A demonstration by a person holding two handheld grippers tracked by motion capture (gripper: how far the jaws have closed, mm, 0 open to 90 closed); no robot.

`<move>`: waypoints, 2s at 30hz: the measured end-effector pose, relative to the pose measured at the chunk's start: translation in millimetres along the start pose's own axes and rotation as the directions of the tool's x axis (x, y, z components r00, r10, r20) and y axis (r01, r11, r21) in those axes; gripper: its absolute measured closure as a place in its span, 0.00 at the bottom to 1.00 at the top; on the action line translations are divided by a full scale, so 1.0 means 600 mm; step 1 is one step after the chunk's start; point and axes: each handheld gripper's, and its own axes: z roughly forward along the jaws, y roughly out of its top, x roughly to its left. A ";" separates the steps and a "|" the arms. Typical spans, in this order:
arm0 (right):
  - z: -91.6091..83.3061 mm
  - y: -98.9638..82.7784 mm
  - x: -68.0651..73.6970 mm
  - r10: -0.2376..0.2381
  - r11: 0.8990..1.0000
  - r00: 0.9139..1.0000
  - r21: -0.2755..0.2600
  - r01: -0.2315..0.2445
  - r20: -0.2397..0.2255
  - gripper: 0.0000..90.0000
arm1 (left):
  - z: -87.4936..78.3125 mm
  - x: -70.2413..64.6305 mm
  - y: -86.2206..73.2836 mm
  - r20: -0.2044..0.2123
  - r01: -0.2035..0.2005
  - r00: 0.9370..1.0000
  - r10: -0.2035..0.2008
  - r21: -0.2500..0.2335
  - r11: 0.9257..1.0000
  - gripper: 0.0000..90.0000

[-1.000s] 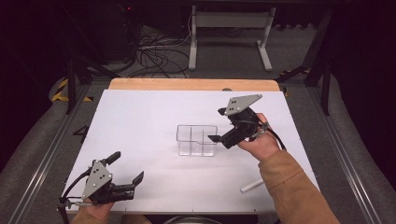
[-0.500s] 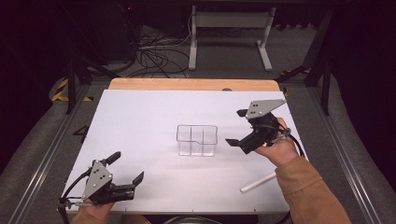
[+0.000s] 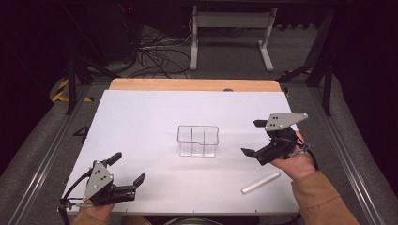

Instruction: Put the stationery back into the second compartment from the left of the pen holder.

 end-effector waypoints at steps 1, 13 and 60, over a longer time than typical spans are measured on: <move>-0.001 -0.004 0.001 0.007 1.000 1.000 0.004 -0.007 -0.001 0.00 | 0.000 0.000 0.000 0.000 0.000 1.000 0.000 -0.001 1.000 0.05; -0.011 -0.025 0.014 -0.024 0.996 1.000 0.083 0.024 -0.005 0.06 | 0.000 0.000 0.000 0.001 0.001 1.000 -0.001 0.000 1.000 0.05; 0.043 -0.099 0.043 -0.187 0.809 0.937 0.495 0.317 -0.295 0.46 | -0.009 0.001 -0.004 -0.019 0.006 1.000 -0.006 0.003 1.000 0.05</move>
